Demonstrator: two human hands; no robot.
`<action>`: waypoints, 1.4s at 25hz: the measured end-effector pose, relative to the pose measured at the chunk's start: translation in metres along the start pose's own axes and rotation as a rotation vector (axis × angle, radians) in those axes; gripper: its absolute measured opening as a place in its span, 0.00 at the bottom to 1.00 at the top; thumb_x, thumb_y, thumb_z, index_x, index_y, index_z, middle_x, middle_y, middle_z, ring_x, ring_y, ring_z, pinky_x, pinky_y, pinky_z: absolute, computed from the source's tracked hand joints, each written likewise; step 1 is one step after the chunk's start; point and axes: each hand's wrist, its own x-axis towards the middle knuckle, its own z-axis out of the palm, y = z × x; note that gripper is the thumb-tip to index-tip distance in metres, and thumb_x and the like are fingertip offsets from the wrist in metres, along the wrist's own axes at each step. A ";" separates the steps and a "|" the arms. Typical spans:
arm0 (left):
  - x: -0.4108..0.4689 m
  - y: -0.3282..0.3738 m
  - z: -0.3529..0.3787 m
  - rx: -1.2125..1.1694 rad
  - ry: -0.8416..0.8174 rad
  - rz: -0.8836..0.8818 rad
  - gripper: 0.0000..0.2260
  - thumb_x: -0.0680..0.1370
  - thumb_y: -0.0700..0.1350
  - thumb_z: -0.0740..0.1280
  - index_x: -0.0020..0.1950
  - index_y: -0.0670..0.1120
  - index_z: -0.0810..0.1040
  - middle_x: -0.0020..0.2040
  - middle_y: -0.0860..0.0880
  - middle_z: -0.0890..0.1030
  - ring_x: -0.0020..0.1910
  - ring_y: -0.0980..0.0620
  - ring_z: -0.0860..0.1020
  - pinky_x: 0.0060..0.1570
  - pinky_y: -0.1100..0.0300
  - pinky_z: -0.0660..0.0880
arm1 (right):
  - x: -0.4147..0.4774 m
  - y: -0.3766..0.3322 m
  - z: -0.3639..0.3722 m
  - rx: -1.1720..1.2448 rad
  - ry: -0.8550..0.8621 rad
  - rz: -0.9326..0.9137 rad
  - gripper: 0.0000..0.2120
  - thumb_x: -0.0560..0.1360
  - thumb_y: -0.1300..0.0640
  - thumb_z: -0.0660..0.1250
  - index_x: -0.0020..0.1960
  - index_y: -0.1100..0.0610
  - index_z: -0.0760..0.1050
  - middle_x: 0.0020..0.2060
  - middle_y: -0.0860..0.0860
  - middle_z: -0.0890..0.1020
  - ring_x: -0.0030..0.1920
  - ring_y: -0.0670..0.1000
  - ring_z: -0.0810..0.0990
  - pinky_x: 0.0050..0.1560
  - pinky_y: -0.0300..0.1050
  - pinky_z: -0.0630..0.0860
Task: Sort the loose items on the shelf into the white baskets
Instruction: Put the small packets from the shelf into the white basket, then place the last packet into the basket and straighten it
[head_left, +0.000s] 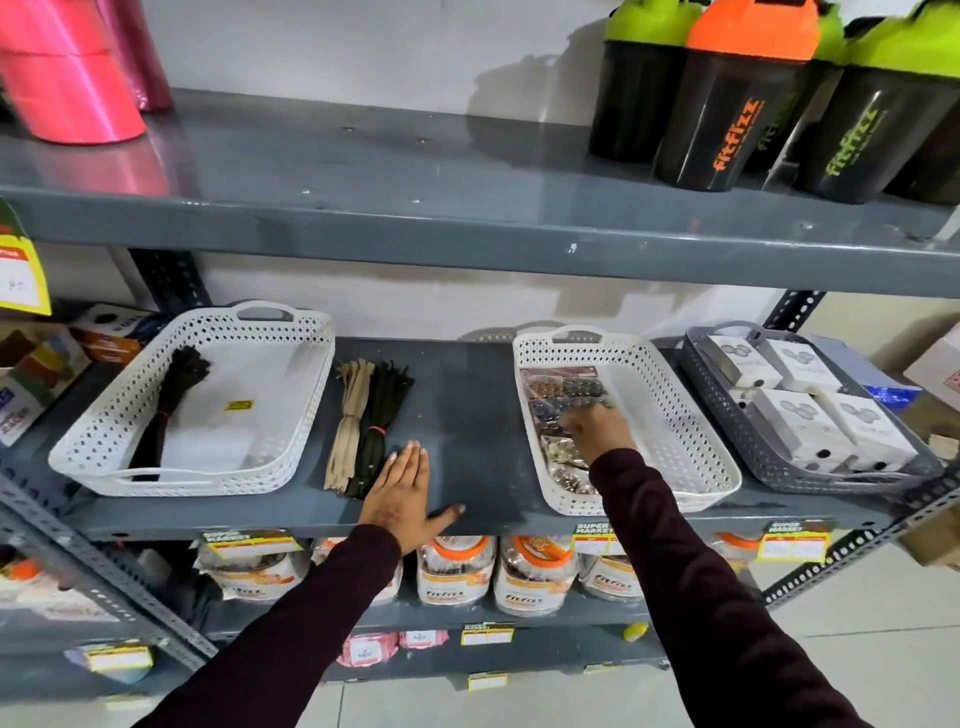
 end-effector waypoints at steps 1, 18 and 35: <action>0.000 0.002 -0.006 -0.009 0.018 0.005 0.54 0.63 0.75 0.28 0.74 0.35 0.48 0.75 0.37 0.51 0.75 0.44 0.48 0.73 0.53 0.43 | -0.002 -0.019 0.002 0.036 0.005 -0.045 0.17 0.75 0.69 0.60 0.57 0.57 0.82 0.56 0.59 0.84 0.57 0.59 0.82 0.61 0.48 0.76; -0.074 -0.221 -0.106 -0.007 0.289 -0.279 0.47 0.72 0.71 0.35 0.69 0.34 0.63 0.70 0.35 0.66 0.70 0.40 0.63 0.68 0.46 0.59 | 0.043 -0.245 0.135 0.274 -0.261 0.223 0.23 0.77 0.54 0.66 0.68 0.65 0.68 0.68 0.63 0.73 0.67 0.61 0.72 0.67 0.53 0.70; -0.086 -0.257 -0.098 -0.017 0.202 -0.408 0.44 0.69 0.69 0.36 0.73 0.39 0.59 0.75 0.43 0.61 0.74 0.50 0.53 0.73 0.53 0.47 | 0.031 -0.410 0.185 0.051 -0.399 -0.243 0.23 0.79 0.50 0.63 0.66 0.66 0.69 0.67 0.63 0.71 0.67 0.61 0.70 0.66 0.49 0.69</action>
